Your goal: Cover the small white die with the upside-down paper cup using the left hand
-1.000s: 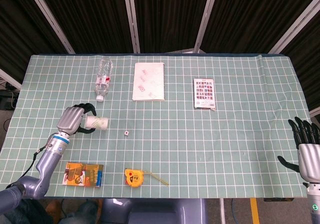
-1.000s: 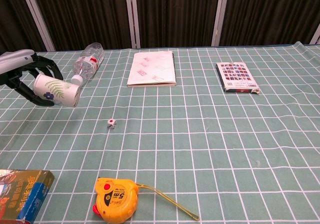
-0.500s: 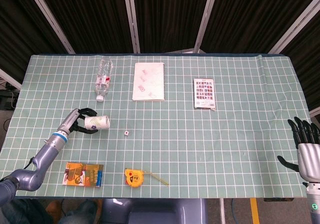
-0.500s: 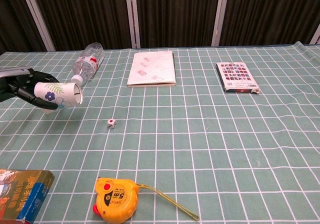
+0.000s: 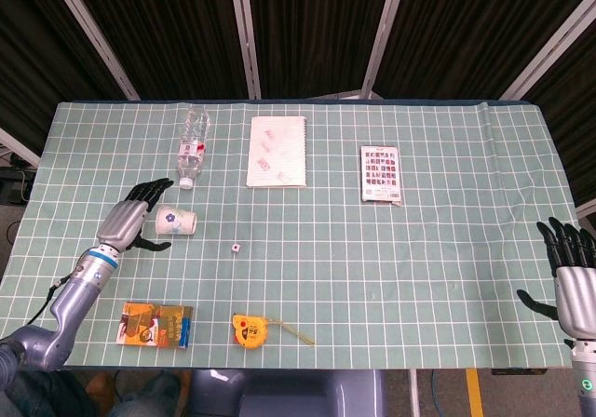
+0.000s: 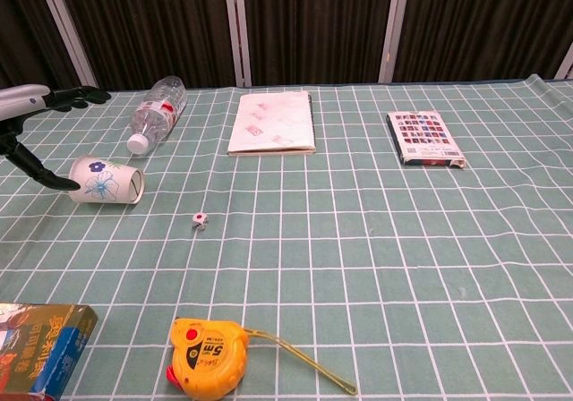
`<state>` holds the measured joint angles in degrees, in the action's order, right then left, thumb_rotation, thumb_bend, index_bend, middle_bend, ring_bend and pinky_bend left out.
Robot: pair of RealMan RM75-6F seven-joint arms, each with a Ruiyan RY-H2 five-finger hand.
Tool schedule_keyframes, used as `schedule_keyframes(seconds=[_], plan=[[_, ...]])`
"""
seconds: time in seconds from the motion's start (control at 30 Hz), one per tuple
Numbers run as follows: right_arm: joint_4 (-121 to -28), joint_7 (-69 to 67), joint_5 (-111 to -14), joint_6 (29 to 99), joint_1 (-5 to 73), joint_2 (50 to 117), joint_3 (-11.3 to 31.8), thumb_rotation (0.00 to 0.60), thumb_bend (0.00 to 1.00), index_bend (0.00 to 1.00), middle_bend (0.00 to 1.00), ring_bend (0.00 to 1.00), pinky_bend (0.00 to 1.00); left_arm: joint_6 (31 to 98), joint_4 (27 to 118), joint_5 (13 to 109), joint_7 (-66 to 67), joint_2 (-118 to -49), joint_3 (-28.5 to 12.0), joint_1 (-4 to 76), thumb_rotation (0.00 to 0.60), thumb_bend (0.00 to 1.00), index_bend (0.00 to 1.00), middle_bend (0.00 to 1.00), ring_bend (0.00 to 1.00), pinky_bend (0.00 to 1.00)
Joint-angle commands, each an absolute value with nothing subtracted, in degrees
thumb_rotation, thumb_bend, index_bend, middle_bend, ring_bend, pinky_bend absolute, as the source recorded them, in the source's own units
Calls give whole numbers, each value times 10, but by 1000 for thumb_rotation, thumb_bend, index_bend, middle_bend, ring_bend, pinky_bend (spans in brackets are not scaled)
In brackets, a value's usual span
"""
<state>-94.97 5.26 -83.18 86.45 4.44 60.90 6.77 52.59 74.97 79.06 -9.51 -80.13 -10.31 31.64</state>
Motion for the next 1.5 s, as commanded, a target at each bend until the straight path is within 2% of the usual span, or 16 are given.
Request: schedule_keyframes(seconds=[0.03,0.1,0.23,0.4,0.7,0.87,1.03,1.1,1.2,1.27,1.37,1.5], plan=[[-949,52,-831,863,45,609,67,600,0,0,0,0,0,579,844,764,225,-787,-86,317,600,36,0,0,0,0],[-948,51,-830,862,46,609,68,600,0,0,0,0,0,580,869,711,353,-805,-84,322,600,29,0,0,0,0],[-947,49,-827,860,46,609,69,600,0,0,0,0,0,598,888,630,516,-843,-81,340,600,15,0,0,0,0],[-943,47,-823,858,47,609,69,600,0,0,0,0,0,643,891,554,638,-893,-85,357,600,12,0,0,0,0],[-942,42,-820,857,46,607,70,600,0,0,0,0,0,646,882,491,684,-921,-84,380,600,10,0,0,0,0],[-942,41,-822,855,47,607,69,600,0,0,0,0,0,642,845,476,687,-940,-82,397,600,10,0,0,0,5],[-941,40,-822,855,47,607,68,600,0,0,0,0,0,639,820,468,682,-953,-79,405,600,9,13,6,1,98],[-941,39,-822,854,47,607,68,600,0,0,0,0,0,640,811,466,682,-957,-77,408,600,9,55,46,30,138],[-940,38,-820,853,47,606,69,600,0,0,0,0,0,642,801,463,680,-963,-75,412,600,8,155,158,135,234],[-940,37,-819,853,48,606,69,600,0,0,0,0,0,640,798,461,678,-965,-72,413,600,8,268,252,227,319],[-939,37,-819,851,48,606,69,600,0,0,0,0,0,641,795,458,677,-967,-69,415,600,9,383,379,346,420],[-939,37,-819,851,49,607,69,600,0,0,0,0,0,643,796,451,670,-966,-69,415,600,11,456,441,405,468]])
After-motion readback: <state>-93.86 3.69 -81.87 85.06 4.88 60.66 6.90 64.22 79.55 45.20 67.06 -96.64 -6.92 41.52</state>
